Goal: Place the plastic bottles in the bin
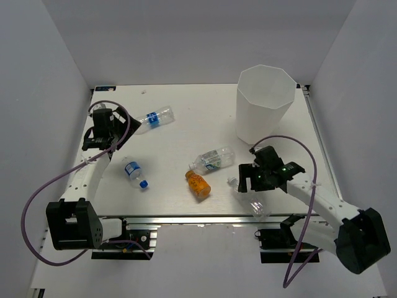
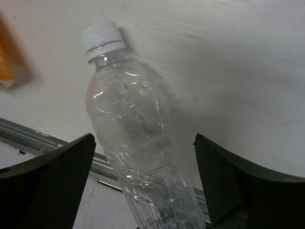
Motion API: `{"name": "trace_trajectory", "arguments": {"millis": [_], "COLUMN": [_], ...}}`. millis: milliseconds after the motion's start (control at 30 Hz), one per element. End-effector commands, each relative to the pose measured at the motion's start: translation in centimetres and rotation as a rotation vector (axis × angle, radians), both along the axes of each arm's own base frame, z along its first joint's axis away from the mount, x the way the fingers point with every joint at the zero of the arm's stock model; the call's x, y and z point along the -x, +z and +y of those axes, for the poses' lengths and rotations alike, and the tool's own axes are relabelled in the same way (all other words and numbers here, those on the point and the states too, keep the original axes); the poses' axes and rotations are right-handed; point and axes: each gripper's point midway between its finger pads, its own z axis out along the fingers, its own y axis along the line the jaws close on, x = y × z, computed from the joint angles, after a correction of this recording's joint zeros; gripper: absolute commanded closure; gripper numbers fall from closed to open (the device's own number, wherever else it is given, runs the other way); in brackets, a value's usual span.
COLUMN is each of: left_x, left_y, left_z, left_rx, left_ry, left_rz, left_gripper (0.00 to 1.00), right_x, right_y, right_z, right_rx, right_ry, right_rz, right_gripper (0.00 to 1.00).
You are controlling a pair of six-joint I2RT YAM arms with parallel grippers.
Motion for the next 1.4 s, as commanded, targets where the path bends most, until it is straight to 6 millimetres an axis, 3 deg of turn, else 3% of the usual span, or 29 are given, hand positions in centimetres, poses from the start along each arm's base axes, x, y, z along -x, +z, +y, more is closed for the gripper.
{"name": "trace_trajectory", "arguments": {"millis": [0,167,300,467,567,667,767,900,933,1033,1067,1133,1167,1200,1233,1267,1300,1333,1367], "left_x": [2.9,4.9,5.7,6.1,6.4,6.5,6.7,7.1,7.2,7.4,7.5,7.8,8.0,8.1,8.3,8.3,8.2,8.5,8.5], "left_y": [-0.2,0.1,0.6,0.8,0.6,0.1,-0.3,-1.4,-1.8,-2.6,-2.9,-3.7,-4.0,-4.3,-4.8,-5.2,-5.4,-6.2,-6.5], "left_z": [1.0,2.1,2.6,3.5,3.8,3.8,3.7,4.1,4.2,4.2,4.2,4.7,4.7,4.8,4.8,4.6,4.6,4.5,4.6], "left_rx": [-0.047,-0.104,-0.115,-0.153,-0.164,-0.162,-0.159,-0.175,-0.176,-0.178,-0.183,-0.197,-0.199,-0.199,-0.195,-0.188,-0.184,-0.177,-0.177], "left_ry": [0.045,0.081,0.108,0.144,0.151,0.153,0.150,0.163,0.169,0.167,0.169,0.194,0.198,0.202,0.204,0.200,0.200,0.205,0.212], "left_rz": [0.052,0.077,0.043,0.063,0.085,0.101,0.121,0.149,0.159,0.189,0.198,0.223,0.234,0.244,0.254,0.264,0.264,0.284,0.291], "left_gripper": [0.02,0.02,0.02,0.02,0.02,0.02,0.02,0.02,0.02,0.02,0.02,0.02,0.02,0.02,0.02,0.02,0.02,0.02,0.02], "right_x": [0.5,1.6,0.5,-0.9,-1.6,-1.8,-2.8,-6.3,-7.7,-10.3,-11.1,-14.4,-15.7,-17.2,-19.6,-20.3,-21.9,-23.8,-25.2], "right_y": [-0.5,-2.6,-2.9,-0.1,2.7,6.3,11.7,20.1,23.8,29.3,33.2,36.3,39.5,40.7,40.2,43.1,43.8,43.3,44.8], "right_z": [2.0,2.8,2.2,2.4,3.2,5.0,6.9,9.2,10.1,11.3,11.2,10.8,9.8,8.7,8.8,8.0,6.2,5.8,3.5], "right_rx": [-0.005,0.003,0.061,0.080,0.032,-0.071,-0.174,-0.295,-0.349,-0.386,-0.407,-0.351,-0.333,-0.299,-0.243,-0.250,-0.226,-0.203,-0.199], "right_ry": [0.127,0.148,0.109,0.132,0.160,0.237,0.323,0.365,0.354,0.333,0.297,0.203,0.131,0.054,0.040,0.004,-0.055,-0.078,-0.153], "right_rz": [-0.013,0.039,0.023,-0.038,-0.106,-0.181,-0.320,-0.663,-0.804,-0.984,-1.070,-1.192,-1.263,-1.288,-1.283,-1.323,-1.331,-1.325,-1.346], "right_gripper": [0.11,0.11,0.18,0.46,0.60,0.65,0.66,0.66,0.67,0.67,0.67,0.69,0.71,0.72,0.72,0.72,0.72,0.72,0.72]}}
